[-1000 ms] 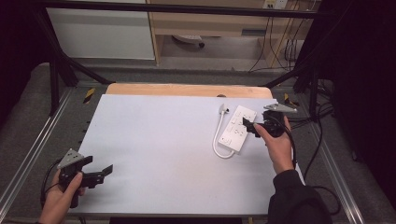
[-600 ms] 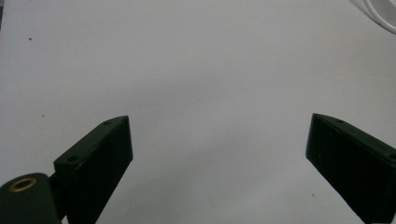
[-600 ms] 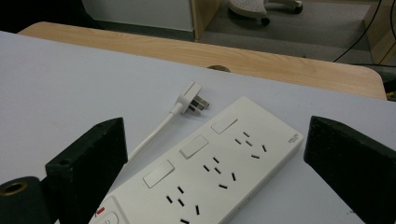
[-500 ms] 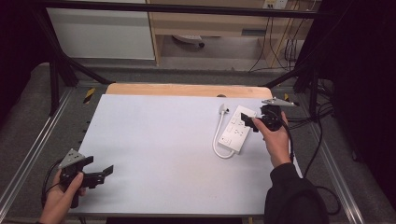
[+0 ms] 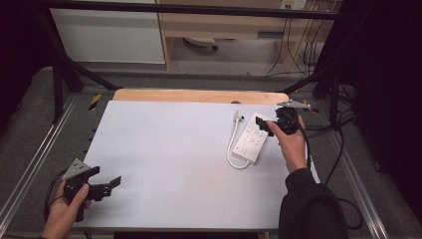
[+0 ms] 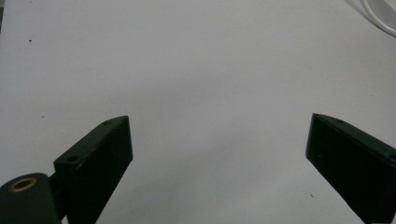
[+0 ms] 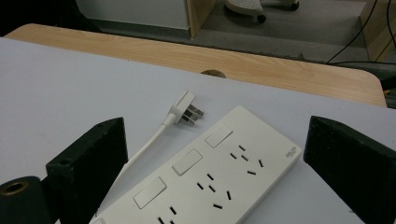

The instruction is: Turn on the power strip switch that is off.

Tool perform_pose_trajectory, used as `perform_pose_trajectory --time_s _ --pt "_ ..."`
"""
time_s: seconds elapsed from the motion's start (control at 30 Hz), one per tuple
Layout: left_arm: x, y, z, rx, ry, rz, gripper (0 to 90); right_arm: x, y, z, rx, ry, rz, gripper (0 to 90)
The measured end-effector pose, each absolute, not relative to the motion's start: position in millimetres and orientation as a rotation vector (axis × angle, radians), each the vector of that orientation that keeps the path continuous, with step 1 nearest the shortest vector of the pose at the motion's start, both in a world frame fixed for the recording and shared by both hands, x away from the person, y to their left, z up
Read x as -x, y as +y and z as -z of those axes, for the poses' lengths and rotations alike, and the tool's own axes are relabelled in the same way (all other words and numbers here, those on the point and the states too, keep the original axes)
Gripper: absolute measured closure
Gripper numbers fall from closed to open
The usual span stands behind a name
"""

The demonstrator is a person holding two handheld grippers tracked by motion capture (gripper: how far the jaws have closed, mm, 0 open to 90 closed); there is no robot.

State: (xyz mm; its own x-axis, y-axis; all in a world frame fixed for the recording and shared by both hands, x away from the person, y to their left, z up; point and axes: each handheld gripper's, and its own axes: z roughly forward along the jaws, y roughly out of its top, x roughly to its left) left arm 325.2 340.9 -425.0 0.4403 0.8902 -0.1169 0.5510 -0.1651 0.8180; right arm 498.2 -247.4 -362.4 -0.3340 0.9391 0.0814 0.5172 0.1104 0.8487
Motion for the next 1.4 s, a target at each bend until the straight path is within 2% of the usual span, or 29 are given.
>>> perform_pose_trajectory --time_s 0.83,1.1,1.4 --pt "-325.3 340.4 425.2 -1.853 1.225 -0.501 7.3 -519.2 -244.6 380.6 -1.482 1.876 -1.124 9.8" --pt "-325.4 340.6 425.3 -1.851 1.226 -0.5 7.3 -524.7 -249.6 387.5 -1.536 1.851 -1.122 17.4" --pt "-325.4 340.0 425.4 -1.855 1.223 -0.5 7.3 -526.1 -246.2 390.6 -1.514 1.873 -1.133 34.8"
